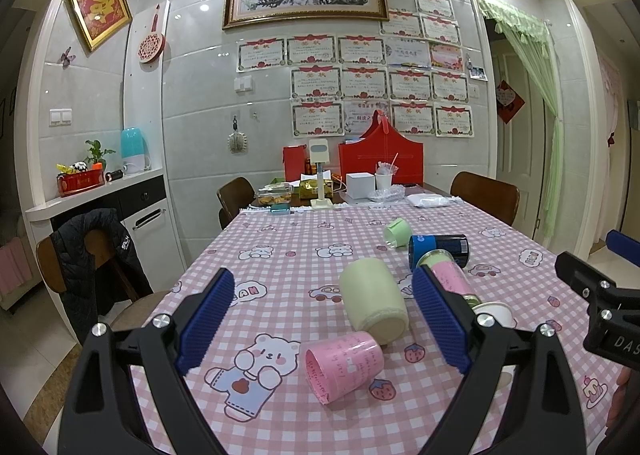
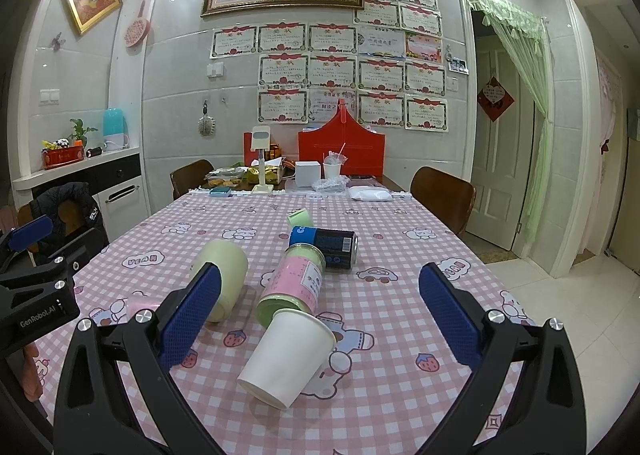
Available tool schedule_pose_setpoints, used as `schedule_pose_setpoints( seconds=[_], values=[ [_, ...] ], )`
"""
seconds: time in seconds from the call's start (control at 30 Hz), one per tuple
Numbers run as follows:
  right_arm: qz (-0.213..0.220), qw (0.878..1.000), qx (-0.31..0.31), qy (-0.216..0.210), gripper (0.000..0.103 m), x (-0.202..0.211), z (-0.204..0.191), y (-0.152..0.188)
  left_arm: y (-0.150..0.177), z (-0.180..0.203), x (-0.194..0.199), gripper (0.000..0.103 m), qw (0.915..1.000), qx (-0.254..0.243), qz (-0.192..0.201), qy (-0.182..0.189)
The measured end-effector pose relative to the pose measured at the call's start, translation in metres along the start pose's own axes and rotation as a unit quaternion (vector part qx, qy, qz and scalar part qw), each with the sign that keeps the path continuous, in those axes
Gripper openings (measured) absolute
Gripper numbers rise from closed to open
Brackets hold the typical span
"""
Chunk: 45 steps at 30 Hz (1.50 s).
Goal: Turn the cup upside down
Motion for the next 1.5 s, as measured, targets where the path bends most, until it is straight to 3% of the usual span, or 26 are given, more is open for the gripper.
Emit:
schedule_pose_setpoints(
  seconds=[1.03,1.5],
  values=[
    [-0.005,1.000,-0.001,0.000,0.095,-0.002,-0.002,0.003,0.004,-0.010,-0.005,0.089,1.0000,-0.004,-0.003,-0.002],
    [-0.013,1.000,0.001,0.008,0.095,-0.021,0.000,-0.014,-0.010,-0.010,-0.027,0.089,0.9999,-0.004,-0.013,-0.002]
  ],
)
Point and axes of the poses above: each gripper's, at about its wrist camera, not at the fingertips, and x roughly against the way its jaws point, z to its right, y to its underside, the point moved 3 cm from there along -x, roughly the way its jaws point
